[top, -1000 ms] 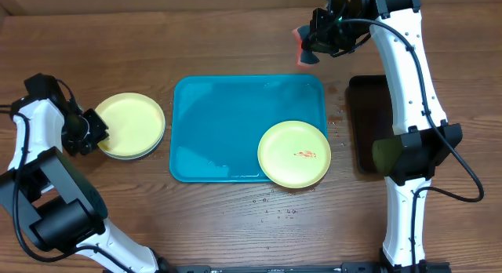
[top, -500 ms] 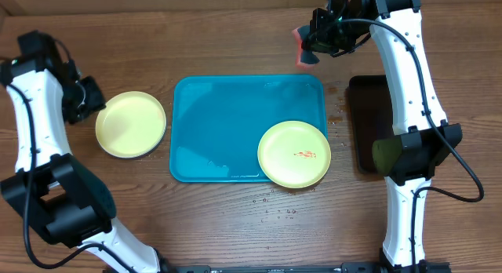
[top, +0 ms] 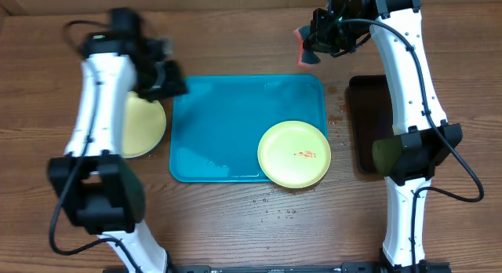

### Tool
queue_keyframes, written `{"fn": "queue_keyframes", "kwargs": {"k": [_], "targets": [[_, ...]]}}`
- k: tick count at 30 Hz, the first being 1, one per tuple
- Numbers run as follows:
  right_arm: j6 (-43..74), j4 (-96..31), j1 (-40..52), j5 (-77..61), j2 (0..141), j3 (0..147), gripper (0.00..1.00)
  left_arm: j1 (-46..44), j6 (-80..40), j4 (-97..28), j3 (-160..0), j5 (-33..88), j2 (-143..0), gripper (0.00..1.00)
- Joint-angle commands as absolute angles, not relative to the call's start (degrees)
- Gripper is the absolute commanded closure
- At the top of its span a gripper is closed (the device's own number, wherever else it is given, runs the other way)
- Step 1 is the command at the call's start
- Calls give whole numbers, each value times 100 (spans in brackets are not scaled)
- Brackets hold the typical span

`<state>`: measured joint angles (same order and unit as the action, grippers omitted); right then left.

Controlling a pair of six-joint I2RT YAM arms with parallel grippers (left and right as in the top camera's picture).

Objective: Clean dirty plates on tray and stack at the side
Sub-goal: 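Release yellow plate onto white plate and raise left gripper, then move left gripper to front yellow plate and grasp its rim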

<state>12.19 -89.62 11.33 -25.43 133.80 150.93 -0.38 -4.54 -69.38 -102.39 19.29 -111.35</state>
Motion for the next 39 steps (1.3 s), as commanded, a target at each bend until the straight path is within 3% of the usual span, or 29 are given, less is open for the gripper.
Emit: {"fn": "queue_keyframes", "kwargs": {"k": [1, 11, 21, 24, 28, 39], "targets": [[1194, -8954, 1151, -2541, 13220, 15194, 96, -897, -714, -6917, -10361, 2399, -11343, 55], [1192, -9056, 1151, -2412, 13220, 15194, 96, -2191, -456, -7017, -10361, 2432, -12503, 52], [1192, -9067, 1151, -2399, 13220, 15194, 96, -2657, -318, -7150, -10359, 2375, -13117, 56], [1192, -9063, 1151, -2399, 13220, 15194, 96, -2703, -316, -7144, -10359, 2364, -13192, 67], [1194, -9063, 1151, -2401, 13220, 15194, 96, -2707, -320, -7122, -10359, 2255, -13214, 95], [1216, -8862, 1267, -2401, 13222, 14940, 96, -1997, -770, -7019, -10527, 1031, -13148, 96]]}}
